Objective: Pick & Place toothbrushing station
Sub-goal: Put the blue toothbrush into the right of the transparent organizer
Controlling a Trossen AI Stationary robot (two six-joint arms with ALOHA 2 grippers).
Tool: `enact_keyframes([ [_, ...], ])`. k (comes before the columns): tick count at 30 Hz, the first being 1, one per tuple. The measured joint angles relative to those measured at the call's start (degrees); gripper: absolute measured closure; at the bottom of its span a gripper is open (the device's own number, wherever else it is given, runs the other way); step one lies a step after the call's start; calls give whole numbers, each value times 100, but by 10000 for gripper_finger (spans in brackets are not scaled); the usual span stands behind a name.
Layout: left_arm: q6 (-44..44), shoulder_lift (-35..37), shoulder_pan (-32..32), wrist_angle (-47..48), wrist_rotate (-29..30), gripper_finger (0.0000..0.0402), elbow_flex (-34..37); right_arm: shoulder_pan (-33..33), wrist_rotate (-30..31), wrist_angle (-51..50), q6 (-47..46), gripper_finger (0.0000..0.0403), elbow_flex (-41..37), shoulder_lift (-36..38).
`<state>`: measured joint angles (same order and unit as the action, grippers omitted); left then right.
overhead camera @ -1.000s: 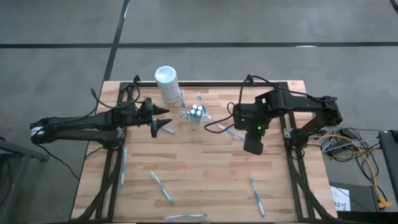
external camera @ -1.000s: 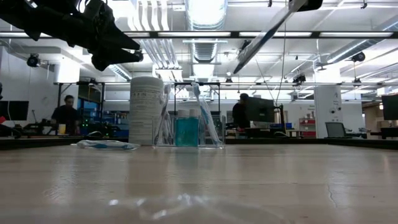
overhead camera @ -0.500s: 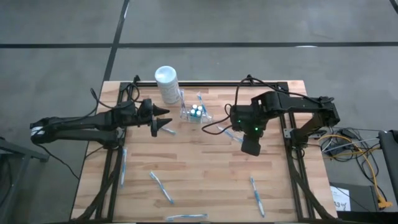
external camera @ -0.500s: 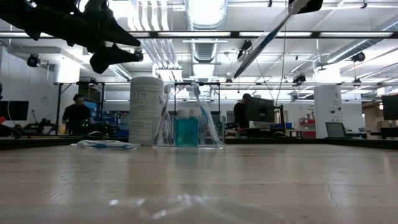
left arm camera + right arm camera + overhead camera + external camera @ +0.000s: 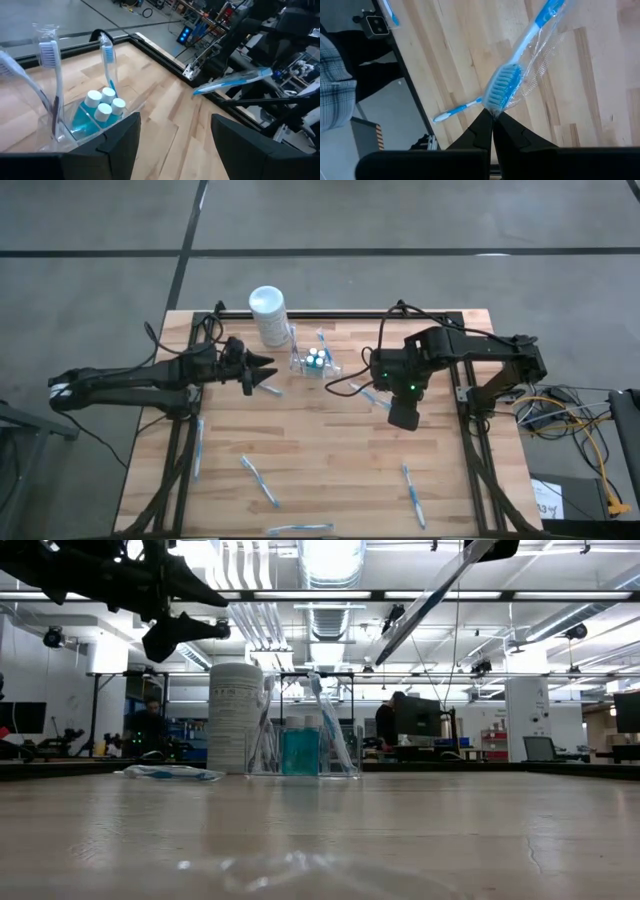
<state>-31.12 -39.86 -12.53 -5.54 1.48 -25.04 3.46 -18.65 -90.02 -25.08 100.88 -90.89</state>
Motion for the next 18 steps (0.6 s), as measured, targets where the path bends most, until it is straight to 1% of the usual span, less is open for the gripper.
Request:
enact_keyframes([
  [3, 94, -42, -7, 16, 514, 155, 0, 0, 14, 0, 0, 394, 0, 1],
  [4, 16, -46, -14, 22, 585, 155, 0, 0, 15, -2, 0, 394, 0, 0],
  [9, -564, -57, -9, -61, 606, 156, 0, 0, 19, 0, 7, 394, 0, 2],
  [12, -12, -61, 2, -94, 430, 160, -16, 0, 20, 0, 11, 394, 0, 2],
  [14, 530, -83, 43, -143, 104, 163, -72, 0, 20, 0, 13, 394, 0, 2],
  [18, 1889, -169, 155, -480, -551, 167, -245, 0, 20, 0, 20, 394, 0, 2],
])
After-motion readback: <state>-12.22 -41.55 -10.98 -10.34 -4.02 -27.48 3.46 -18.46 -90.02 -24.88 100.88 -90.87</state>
